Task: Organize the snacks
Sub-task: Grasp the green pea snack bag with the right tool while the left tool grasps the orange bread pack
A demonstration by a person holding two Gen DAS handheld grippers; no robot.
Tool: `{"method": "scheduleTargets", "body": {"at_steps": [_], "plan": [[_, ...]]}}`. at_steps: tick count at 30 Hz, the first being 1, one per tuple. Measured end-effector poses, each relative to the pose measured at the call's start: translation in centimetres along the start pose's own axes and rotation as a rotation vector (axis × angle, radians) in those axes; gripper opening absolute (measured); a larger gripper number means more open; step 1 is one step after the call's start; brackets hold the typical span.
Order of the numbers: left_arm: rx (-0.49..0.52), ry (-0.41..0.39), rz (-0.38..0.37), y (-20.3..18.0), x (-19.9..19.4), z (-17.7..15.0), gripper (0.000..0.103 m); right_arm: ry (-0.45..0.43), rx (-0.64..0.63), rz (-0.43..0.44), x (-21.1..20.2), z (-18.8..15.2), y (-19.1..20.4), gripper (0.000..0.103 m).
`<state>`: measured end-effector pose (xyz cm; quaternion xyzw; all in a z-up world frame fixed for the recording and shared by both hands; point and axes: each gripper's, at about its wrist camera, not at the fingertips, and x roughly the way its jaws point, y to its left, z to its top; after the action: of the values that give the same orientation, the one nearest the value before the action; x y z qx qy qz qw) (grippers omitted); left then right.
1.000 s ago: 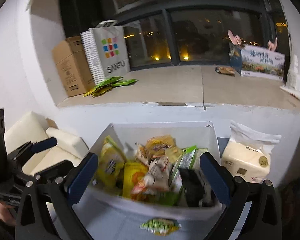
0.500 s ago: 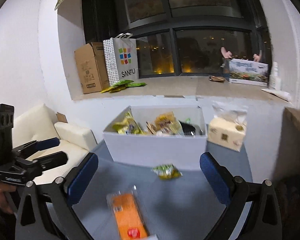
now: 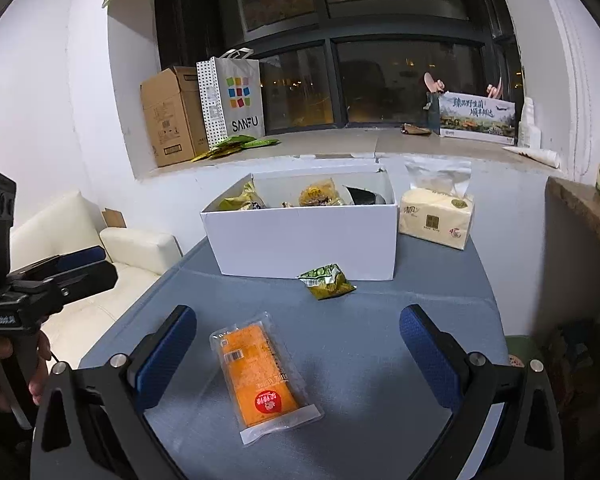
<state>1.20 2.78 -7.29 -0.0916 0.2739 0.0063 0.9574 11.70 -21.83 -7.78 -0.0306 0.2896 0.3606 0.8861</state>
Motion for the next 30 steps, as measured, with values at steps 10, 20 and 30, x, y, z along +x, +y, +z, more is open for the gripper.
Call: {"method": "scheduleTargets", "body": {"at_steps": [10, 20, 30], "plan": [[0.001, -0.004, 0.004, -0.1, 0.0, -0.1, 0.103, 0.042, -0.003, 0.028, 1.6, -0.6, 0.1, 0.103], [-0.015, -0.009, 0.014, 0.6, -0.5, -0.4, 0.103, 0.143, -0.003, 0.094, 7.2, 0.3, -0.4, 0.103], [-0.023, 0.013, 0.013, 1.0, -0.1, -0.8, 0.103, 0.296, -0.023, 0.035, 17.9, 2.0, -1.9, 0.103]]}}
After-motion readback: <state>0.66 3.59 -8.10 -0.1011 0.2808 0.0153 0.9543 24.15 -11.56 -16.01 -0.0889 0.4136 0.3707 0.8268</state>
